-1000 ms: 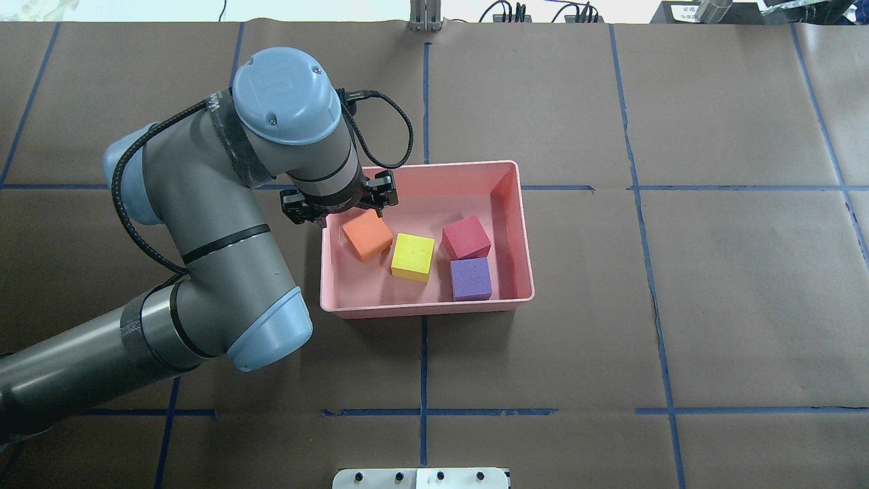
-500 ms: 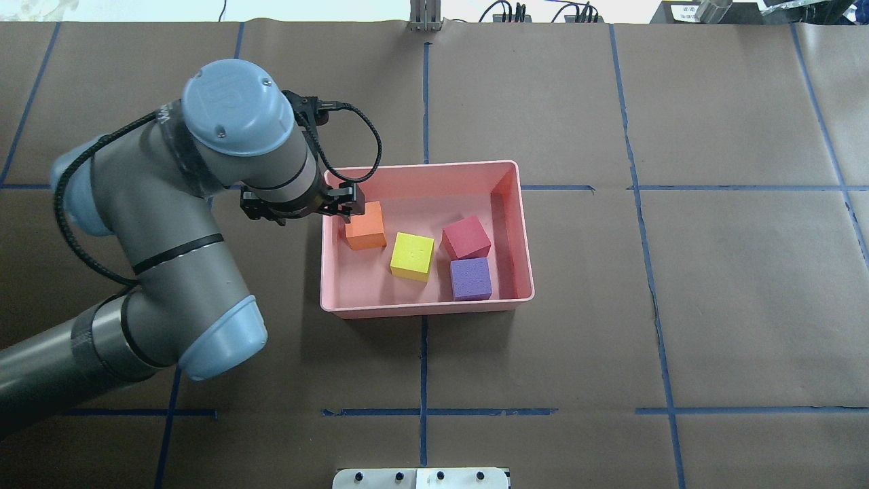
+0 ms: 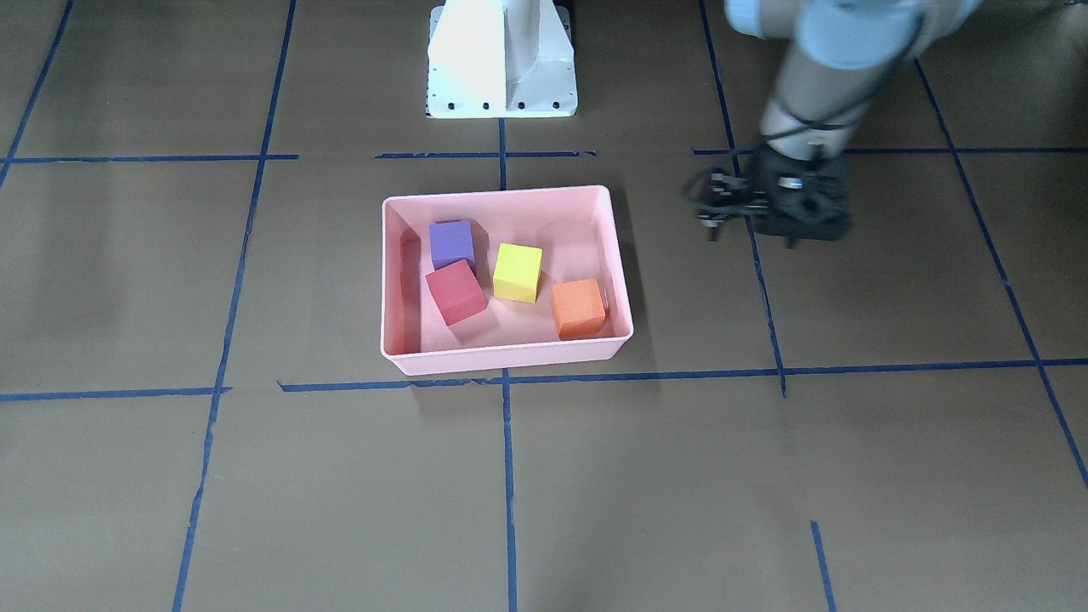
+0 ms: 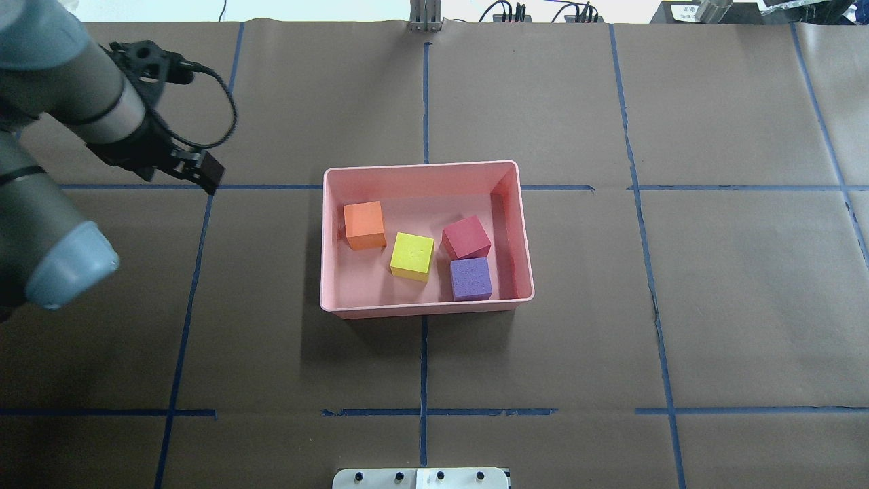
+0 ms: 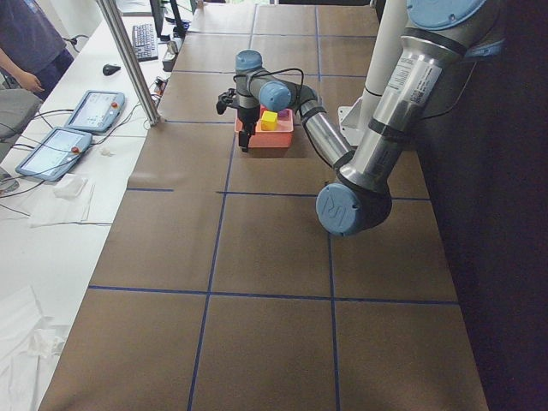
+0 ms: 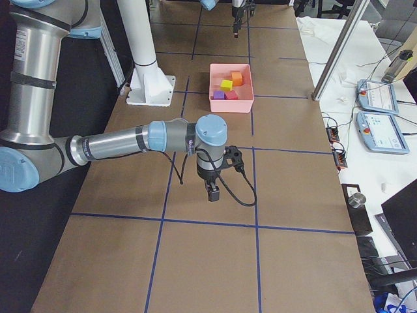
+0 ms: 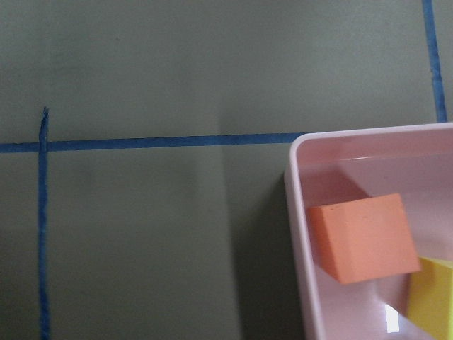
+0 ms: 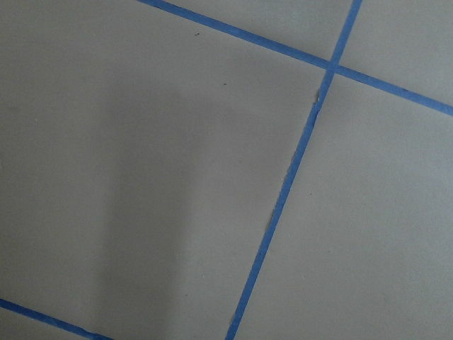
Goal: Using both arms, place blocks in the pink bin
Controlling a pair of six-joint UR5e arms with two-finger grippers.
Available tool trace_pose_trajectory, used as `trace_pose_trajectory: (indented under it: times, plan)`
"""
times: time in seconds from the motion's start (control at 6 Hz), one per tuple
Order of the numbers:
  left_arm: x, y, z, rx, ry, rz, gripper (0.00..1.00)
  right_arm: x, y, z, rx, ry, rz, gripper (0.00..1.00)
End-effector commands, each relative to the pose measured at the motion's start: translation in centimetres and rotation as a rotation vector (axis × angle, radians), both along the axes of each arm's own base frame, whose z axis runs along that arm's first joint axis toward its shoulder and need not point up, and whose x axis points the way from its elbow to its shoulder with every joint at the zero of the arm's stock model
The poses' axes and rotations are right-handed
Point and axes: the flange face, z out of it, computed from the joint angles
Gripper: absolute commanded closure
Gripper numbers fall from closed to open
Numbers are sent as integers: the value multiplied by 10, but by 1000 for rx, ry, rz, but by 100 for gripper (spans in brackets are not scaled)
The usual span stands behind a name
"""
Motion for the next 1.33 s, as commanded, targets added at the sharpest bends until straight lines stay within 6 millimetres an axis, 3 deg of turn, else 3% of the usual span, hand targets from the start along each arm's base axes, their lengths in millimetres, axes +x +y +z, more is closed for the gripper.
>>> trace_pose_trajectory:
  times: [0.0, 0.17, 0.33, 0.67, 0.83, 1.17]
  plan:
    - [-152, -3, 121, 19, -38, 76, 0, 5, 4, 11, -26, 0, 15, 0]
    - [-224, 1, 177, -10, -67, 41, 0, 5, 4, 13, -33, 1, 18, 0]
    - [-279, 18, 235, -30, -85, 58, 0, 5, 4, 19, -49, -2, 20, 0]
    - [-334, 80, 328, -226, 36, -48, 0, 11, 7, 28, -73, -18, 42, 0]
    - [-340, 106, 340, -251, 78, -78, 0, 12, 7, 28, -73, -19, 43, 0]
    - [-340, 104, 342, -218, 69, -80, 0, 11, 9, 30, -80, -30, 45, 0]
